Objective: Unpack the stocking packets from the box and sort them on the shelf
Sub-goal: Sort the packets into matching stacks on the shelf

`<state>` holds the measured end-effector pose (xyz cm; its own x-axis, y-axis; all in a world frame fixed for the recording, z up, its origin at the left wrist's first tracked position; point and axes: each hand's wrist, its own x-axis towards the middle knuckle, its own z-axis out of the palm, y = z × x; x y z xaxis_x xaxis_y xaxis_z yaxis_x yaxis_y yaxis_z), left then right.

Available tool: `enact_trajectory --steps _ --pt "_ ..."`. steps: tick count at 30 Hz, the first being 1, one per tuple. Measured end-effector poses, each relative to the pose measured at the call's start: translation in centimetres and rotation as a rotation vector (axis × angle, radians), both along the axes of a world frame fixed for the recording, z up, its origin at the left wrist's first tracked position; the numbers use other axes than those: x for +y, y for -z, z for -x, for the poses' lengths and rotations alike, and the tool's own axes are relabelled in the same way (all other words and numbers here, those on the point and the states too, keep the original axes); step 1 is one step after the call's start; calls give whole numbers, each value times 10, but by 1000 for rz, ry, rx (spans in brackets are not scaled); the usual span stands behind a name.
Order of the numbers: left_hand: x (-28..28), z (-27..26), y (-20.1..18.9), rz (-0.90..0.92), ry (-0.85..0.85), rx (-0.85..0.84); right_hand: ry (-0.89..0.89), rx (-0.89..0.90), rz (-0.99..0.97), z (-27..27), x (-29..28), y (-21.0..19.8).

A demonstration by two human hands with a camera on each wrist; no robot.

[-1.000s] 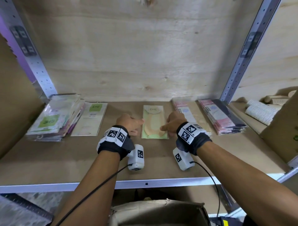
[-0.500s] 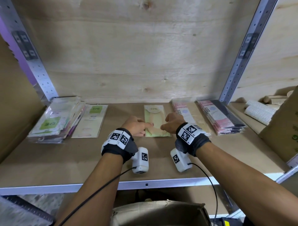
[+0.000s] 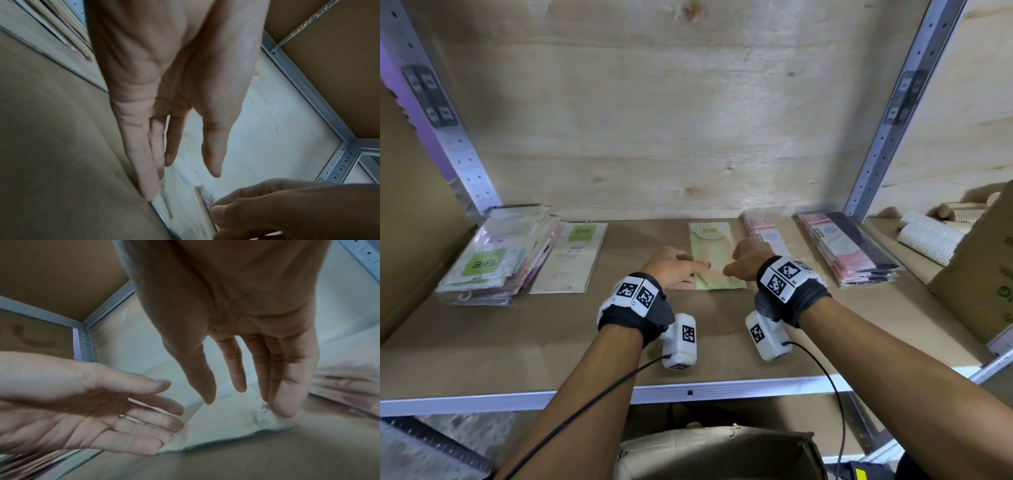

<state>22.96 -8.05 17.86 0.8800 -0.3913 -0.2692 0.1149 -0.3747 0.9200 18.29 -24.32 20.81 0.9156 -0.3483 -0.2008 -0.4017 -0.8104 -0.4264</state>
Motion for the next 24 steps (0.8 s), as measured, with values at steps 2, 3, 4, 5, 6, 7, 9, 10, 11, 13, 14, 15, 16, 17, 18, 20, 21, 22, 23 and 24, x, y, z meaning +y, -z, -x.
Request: enact_trajectory --steps 2,3,4,5,6,7,9,10,11,13,14,15,16,17,18,20,21,22,23,24 --pt "1 0 0 3 -1 -2 -2 -2 0 -1 0 0" --pt "1 1 0 3 -3 -4 -2 -2 -1 -1 -1 1" --pt "1 0 0 0 -4 -7 -3 -1 2 -1 -1 1" --pt "0 0 0 -3 -3 -9 -3 1 4 -1 -2 2" --pt "0 0 0 -5 -4 -11 -3 1 8 -1 -2 2" --pt "0 0 0 -7 -7 -11 -4 2 12 -2 -3 3" --pt "0 0 0 -16 -14 -13 -13 8 18 -1 -4 4" --pt "0 1 -1 -26 -21 -19 -15 15 17 -1 -4 3" --pt "1 1 -1 -44 -33 -36 -13 18 13 -1 -4 2" --pt "7 0 -5 -94 -92 -104 -19 -20 25 0 -1 -4" --pt "14 -1 -9 -110 -138 -146 -36 -63 40 -1 3 -9" --pt "22 -4 -13 -110 -189 -181 -65 -111 49 -4 7 -13" --pt "34 -7 -18 -98 -242 -207 -103 -158 39 -7 13 -17" --pt "47 -10 -23 -81 -298 -231 -130 -193 -4 -12 20 -20" --pt "62 -12 -29 -61 -353 -257 -154 -216 -87 -17 30 -22" --pt "96 -14 -40 -35 -453 -314 -200 -202 -322 -30 56 -22" --pt "112 -14 -44 -34 -495 -335 -206 -169 -421 -37 71 -20" --pt "129 -13 -47 -36 -533 -348 -215 -134 -504 -43 87 -17" --pt "144 -12 -48 -36 -567 -353 -222 -97 -557 -50 103 -13" --pt "159 -11 -49 -38 -594 -355 -236 -69 -585 -59 118 -9"
